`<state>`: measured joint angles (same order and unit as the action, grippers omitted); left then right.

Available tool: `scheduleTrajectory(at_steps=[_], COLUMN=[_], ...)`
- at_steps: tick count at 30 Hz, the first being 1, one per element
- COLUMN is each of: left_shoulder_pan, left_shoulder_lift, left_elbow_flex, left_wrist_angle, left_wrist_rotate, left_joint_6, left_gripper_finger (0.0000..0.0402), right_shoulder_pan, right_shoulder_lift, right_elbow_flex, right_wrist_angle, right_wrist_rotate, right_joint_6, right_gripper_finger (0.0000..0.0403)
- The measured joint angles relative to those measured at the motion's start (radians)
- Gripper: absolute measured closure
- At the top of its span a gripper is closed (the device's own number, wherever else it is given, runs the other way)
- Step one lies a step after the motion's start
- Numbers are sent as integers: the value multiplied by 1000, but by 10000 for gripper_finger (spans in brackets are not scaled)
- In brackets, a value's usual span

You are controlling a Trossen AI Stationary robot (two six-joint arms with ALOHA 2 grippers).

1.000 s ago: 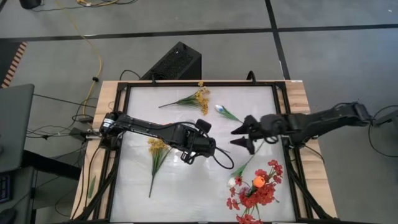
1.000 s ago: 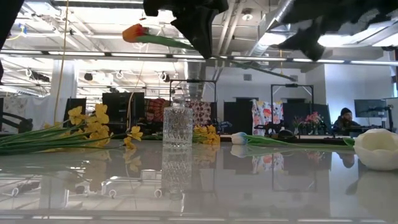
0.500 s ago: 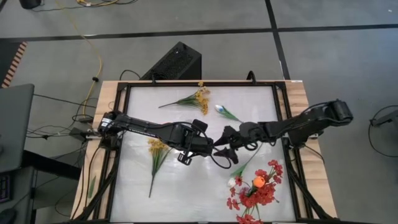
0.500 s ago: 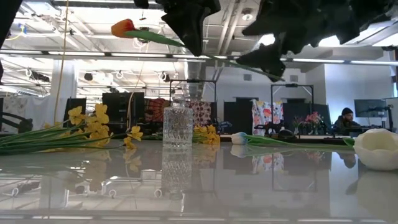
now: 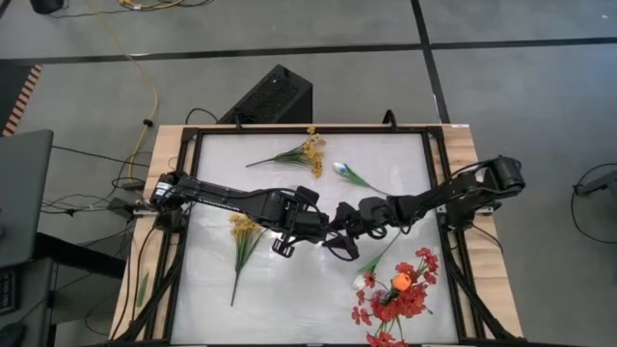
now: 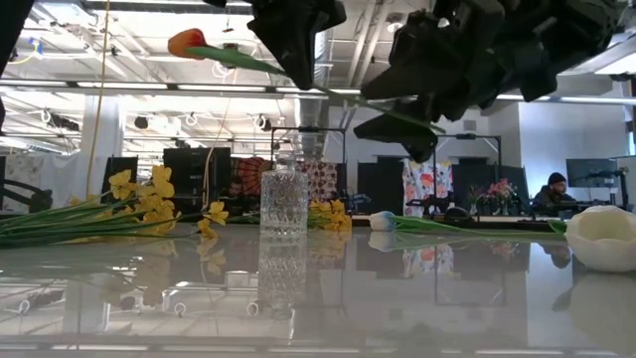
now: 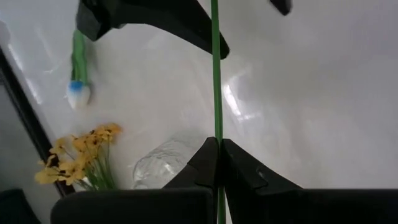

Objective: Sort flowers into vase by color
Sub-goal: Put the orange flower into the pink vase

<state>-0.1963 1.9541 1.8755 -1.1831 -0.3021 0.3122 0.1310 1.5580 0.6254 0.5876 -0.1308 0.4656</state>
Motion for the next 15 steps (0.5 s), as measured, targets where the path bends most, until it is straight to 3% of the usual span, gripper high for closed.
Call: scheduleTrajectory(at_steps=[4, 12, 15], left_shoulder_pan=[0, 0, 0], left_shoulder_lift=[0, 1, 1], left_elbow_flex=[0, 0, 0], left_wrist_angle=[-1, -1, 12], left_wrist_rotate=[11, 71, 71], left_joint_6=[-2, -5, -24], left_gripper_finger=[401, 401, 400], right_shoulder_pan=[2, 4, 13], right_shoulder_lift=[2, -7, -8], right_elbow_flex=[0, 0, 0], right_wrist_angle=[-9, -13, -15], right_wrist_rotate=[0, -3, -3], right_joint_6=[-9, -30, -30], right_gripper_finger=[204, 364, 380])
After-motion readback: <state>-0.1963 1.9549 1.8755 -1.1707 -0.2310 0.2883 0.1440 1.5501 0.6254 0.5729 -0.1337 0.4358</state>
